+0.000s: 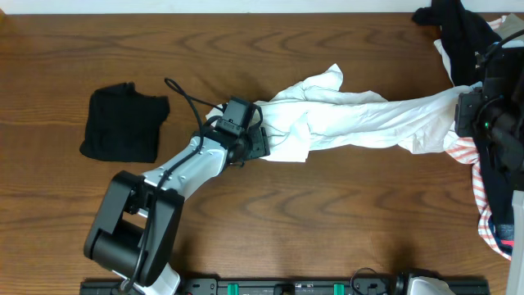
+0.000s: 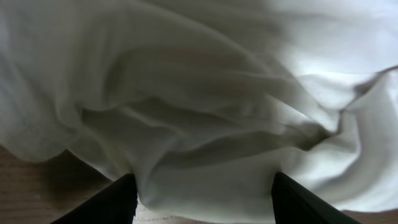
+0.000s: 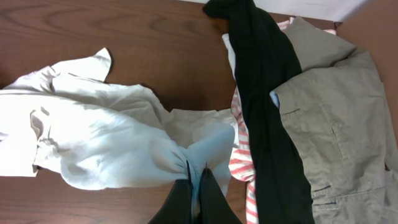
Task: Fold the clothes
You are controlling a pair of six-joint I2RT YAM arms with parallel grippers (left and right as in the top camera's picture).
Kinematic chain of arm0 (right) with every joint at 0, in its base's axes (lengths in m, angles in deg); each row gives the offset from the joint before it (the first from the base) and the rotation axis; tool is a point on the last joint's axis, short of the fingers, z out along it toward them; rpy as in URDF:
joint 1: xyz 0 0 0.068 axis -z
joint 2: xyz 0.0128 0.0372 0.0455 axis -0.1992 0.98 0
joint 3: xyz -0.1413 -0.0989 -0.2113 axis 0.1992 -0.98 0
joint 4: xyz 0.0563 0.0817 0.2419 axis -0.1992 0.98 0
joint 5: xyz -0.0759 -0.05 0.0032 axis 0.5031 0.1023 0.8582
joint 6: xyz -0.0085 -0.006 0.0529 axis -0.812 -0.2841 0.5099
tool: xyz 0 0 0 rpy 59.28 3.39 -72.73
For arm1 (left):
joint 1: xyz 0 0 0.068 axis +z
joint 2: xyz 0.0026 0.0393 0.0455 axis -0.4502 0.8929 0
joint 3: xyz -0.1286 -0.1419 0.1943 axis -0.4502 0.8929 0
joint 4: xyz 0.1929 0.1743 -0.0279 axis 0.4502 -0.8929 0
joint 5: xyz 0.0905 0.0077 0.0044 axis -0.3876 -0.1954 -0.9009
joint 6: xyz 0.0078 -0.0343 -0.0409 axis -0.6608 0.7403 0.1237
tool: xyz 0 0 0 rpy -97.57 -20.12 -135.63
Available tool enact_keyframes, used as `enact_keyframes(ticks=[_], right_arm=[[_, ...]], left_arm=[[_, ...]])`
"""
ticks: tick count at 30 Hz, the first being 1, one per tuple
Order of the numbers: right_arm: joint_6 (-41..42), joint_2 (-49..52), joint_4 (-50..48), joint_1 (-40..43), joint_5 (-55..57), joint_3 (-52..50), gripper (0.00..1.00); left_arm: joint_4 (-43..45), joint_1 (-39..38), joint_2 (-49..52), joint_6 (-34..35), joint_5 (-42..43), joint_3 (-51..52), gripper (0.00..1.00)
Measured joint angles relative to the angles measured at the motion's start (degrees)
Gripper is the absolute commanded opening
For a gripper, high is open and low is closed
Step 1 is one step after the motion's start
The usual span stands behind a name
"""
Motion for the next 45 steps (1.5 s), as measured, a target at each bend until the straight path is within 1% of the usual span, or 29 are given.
enact_keyframes(ticks=[1,2,5,6,7,15,20,24,28,31,34,37,38,39,40,41,43,45], right_arm=[[0.0,0.0,0.0,0.0,-0.1,0.0,0.01],[0.0,0.0,0.0,0.0,-0.1,0.0,0.01],[0.0,0.0,0.0,0.0,-0.1,0.0,0.01],[0.0,0.0,0.0,0.0,-0.1,0.0,0.01],[0.0,0.0,0.0,0.0,-0.1,0.0,0.01],[0.0,0.0,0.0,0.0,-0.1,0.0,0.02],[0.0,0.0,0.0,0.0,-0.1,0.0,0.01],[0.0,0.0,0.0,0.0,-0.1,0.0,0.01],[0.0,0.0,0.0,0.0,-0.1,0.0,0.01],[0.0,0.0,0.0,0.0,-0.1,0.0,0.01],[0.0,0.1,0.0,0.0,-0.1,0.0,0.01],[0.0,0.2,0.0,0.0,-0.2,0.0,0.01],[0.0,0.2,0.0,0.0,-0.2,0.0,0.01],[0.0,0.2,0.0,0.0,-0.2,0.0,0.01],[0.0,0.2,0.0,0.0,-0.2,0.0,0.01],[0.0,0.2,0.0,0.0,-0.2,0.0,0.01],[0.0,0.2,0.0,0.0,-0.3,0.0,0.01],[0.0,0.2,0.0,0.0,-0.3,0.0,0.01]], left_arm=[[0.1,0.0,0.2,0.4,0.0,0.0,0.56],[0.1,0.0,0.3,0.7,0.0,0.0,0.43],[0.2,0.0,0.3,1.8,-0.1,0.0,0.19],[0.2,0.0,0.3,1.6,-0.2,0.0,0.06],[0.2,0.0,0.3,1.6,-0.2,0.0,0.06],[0.3,0.0,0.3,2.3,-0.2,0.0,0.06],[-0.2,0.0,-1.7,0.1,-0.6,0.0,0.06],[-3.2,0.0,-10.3,-3.3,-4.7,0.0,0.06],[-3.2,0.0,-22.7,-7.3,-10.7,-0.1,0.06],[-2.8,0.1,-30.1,-10.2,-13.6,-0.2,0.06],[-2.6,0.9,-34.8,-12.7,-15.1,-0.3,0.06],[-3.5,2.7,-36.8,-13.5,-15.7,-0.3,0.06],[-4.2,2.9,-36.9,-13.3,-15.7,-0.3,0.07],[-5.2,3.0,-36.8,-12.7,-15.6,-0.3,0.17],[-6.4,3.0,-36.4,-11.9,-15.4,-0.3,0.33],[-8.3,2.9,-35.2,-10.3,-15.2,-0.3,0.43],[-10.1,2.8,-33.3,-7.5,-14.9,-0.3,0.49],[-11.1,2.9,-29.3,-4.6,-13.8,-0.3,0.53]])
